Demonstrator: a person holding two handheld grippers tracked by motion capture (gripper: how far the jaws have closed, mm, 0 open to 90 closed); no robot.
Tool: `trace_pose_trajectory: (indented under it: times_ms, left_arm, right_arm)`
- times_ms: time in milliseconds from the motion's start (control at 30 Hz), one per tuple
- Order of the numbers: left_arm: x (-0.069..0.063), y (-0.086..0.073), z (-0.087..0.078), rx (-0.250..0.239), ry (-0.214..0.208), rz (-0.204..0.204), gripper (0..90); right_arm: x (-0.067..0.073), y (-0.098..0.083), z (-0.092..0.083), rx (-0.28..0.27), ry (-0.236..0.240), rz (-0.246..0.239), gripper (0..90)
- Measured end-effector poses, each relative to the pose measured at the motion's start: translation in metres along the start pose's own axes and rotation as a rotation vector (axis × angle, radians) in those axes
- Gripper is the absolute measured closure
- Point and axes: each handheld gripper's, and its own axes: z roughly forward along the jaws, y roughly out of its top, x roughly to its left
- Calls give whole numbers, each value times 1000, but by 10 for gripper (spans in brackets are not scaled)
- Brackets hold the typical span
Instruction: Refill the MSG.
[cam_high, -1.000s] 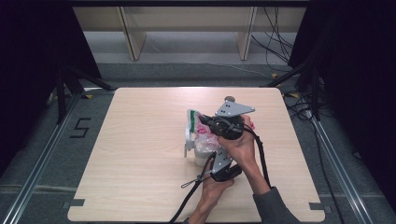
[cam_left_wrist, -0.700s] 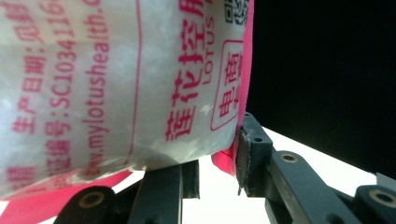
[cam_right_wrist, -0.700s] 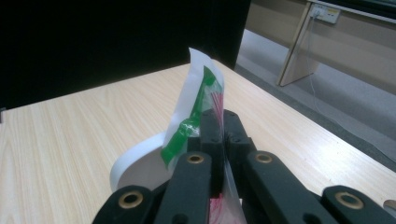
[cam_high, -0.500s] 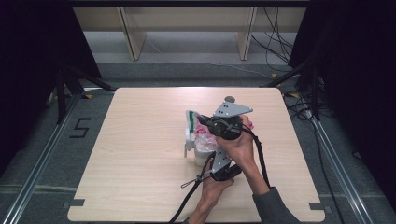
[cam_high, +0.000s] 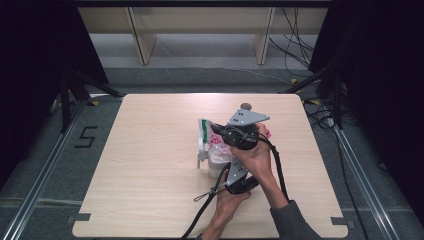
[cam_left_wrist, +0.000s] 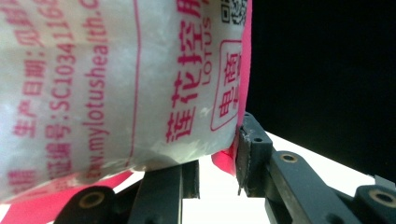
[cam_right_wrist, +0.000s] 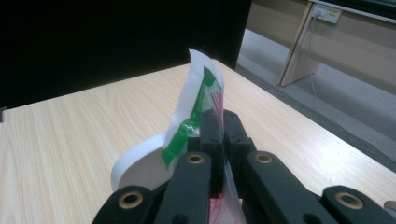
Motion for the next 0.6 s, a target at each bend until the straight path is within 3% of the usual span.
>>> trace_pose_trajectory:
  times_ms: [267,300,400,467,600]
  left_arm:
    - [0,0,0,10,1,11,726]
    - [0,0,0,7,1,8,726]
    - [0,0,0,5,1,7,727]
    - [0,0,0,2,0,7,727]
    - [0,0,0,4,-1,5,728]
  right_arm:
    - [1,-1,1,26,-4,-4,900]
    - [3,-1,1,30,-4,20,900]
    - [3,-2,2,5,-18,25,900]
    - [1,0,1,16,11,14,900]
    - [-1,-1,0,7,-4,10,900]
